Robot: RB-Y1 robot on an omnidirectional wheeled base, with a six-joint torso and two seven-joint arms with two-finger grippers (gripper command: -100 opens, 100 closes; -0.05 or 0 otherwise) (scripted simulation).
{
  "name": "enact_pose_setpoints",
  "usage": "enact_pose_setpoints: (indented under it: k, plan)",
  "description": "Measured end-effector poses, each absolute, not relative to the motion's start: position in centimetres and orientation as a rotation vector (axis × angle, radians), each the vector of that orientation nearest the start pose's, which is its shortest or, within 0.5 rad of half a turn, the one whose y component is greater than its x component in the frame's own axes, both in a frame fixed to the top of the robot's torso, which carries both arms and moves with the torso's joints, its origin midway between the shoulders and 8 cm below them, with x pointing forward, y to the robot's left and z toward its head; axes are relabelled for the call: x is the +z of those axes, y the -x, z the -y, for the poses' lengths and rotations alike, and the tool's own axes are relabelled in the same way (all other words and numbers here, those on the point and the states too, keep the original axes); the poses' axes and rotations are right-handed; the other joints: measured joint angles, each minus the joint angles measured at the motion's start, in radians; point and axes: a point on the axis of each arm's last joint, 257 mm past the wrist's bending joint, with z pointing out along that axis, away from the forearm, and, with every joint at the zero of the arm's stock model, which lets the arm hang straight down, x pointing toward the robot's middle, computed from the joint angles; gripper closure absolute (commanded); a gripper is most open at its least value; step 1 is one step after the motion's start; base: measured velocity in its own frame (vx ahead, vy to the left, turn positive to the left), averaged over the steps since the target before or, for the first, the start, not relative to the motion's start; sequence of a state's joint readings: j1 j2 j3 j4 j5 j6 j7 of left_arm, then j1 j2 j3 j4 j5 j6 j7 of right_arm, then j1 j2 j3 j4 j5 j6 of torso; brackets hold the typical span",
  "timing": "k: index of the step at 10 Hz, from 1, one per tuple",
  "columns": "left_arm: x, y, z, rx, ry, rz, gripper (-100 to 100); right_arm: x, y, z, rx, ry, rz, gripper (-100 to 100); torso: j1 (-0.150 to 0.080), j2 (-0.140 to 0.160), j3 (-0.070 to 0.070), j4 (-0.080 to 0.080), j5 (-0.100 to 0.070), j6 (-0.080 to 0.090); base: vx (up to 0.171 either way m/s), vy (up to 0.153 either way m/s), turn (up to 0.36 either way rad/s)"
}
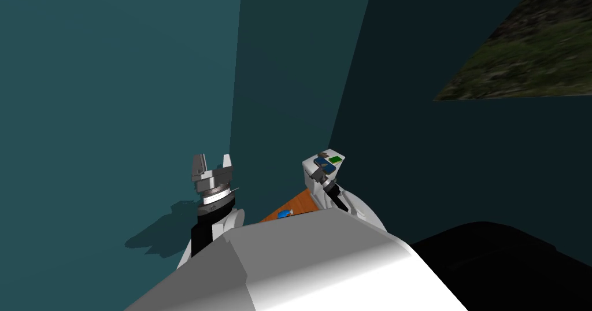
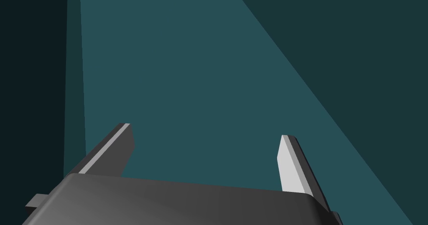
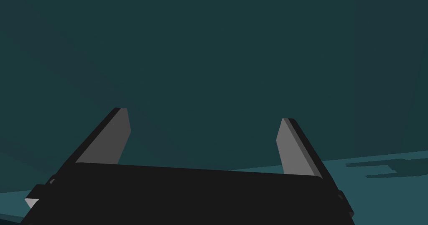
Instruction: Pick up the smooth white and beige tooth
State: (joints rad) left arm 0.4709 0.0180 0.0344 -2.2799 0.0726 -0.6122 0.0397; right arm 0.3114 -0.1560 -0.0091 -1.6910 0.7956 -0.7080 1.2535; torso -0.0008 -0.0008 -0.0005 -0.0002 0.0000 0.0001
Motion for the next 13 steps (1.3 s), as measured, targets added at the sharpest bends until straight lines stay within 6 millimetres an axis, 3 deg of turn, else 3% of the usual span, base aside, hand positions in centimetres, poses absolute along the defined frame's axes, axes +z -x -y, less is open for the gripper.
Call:
enact_pose_setpoints:
  k: [13]
  plan:
    - [5.4, -32.2, -29.1, -1.390, 0.584, -0.473, 0, -26.5, -42.7, 20.6, -0.499, 1.004, -1.083, -100, -0.002, 0.000, 0.000, 0.000, 0.000, 0.000, 0.015, -0.027, 0.009]
